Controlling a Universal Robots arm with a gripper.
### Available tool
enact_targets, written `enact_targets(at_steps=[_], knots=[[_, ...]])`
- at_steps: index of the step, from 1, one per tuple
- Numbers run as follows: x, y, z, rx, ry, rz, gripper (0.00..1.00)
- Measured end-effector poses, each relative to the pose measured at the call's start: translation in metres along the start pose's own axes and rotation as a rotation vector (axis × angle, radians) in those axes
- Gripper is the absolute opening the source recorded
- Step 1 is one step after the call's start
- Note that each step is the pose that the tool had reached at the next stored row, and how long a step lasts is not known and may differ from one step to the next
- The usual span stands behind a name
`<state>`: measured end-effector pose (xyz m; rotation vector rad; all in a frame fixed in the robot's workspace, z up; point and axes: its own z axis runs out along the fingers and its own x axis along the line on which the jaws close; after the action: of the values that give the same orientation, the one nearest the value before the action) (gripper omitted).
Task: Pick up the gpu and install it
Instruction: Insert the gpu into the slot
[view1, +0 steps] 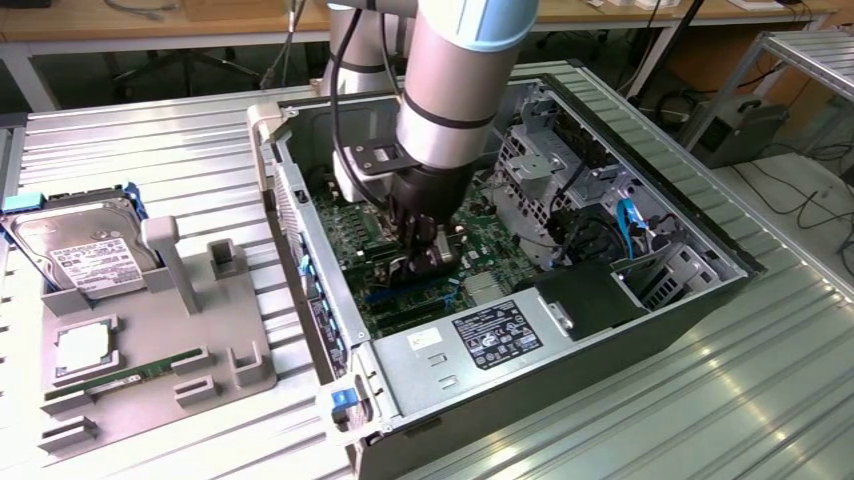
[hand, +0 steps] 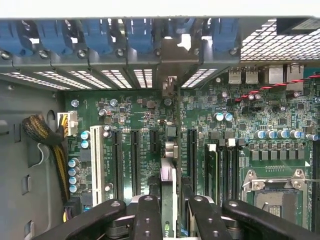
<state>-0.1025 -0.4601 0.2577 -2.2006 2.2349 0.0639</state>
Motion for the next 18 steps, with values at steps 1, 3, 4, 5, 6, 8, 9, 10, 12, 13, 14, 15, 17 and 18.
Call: enact_targets(at_steps=[1, 3, 4, 5, 6, 8, 9, 10, 12, 13, 14, 15, 17, 18], knots=[[-0.0005, 0.0000, 0.0001, 0.0000, -0.0055, -0.001, 0.26], [-0.0009, -0.0001, 0.0006, 0.0005, -0.0124, -0.001, 0.26], [-0.0008, 0.0000, 0.0003, 0.0000, -0.0148, -0.001, 0.26], [-0.0008, 0.0000, 0.0002, 0.0000, -0.0154, -0.001, 0.26], [-0.0007, 0.0000, 0.0001, -0.0001, -0.0157, -0.001, 0.26], [-0.0001, 0.0000, 0.0002, 0.0000, -0.0162, -0.001, 0.26], [0.0001, 0.0000, 0.0002, -0.0001, -0.0160, -0.001, 0.26], [0.0003, 0.0000, 0.0003, -0.0001, -0.0160, -0.001, 0.26], [0.0007, 0.0000, 0.0006, -0.0002, -0.0158, -0.001, 0.26], [0.0008, 0.0000, 0.0009, -0.0003, -0.0156, -0.001, 0.26], [0.0008, 0.0000, 0.0013, -0.0002, -0.0158, -0.001, 0.26], [0.0008, -0.0001, 0.0017, -0.0001, -0.0159, -0.001, 0.26], [0.0009, -0.0001, 0.0024, -0.0003, -0.0156, -0.001, 0.26], [0.0009, -0.0001, 0.0027, -0.0003, -0.0156, -0.001, 0.26]])
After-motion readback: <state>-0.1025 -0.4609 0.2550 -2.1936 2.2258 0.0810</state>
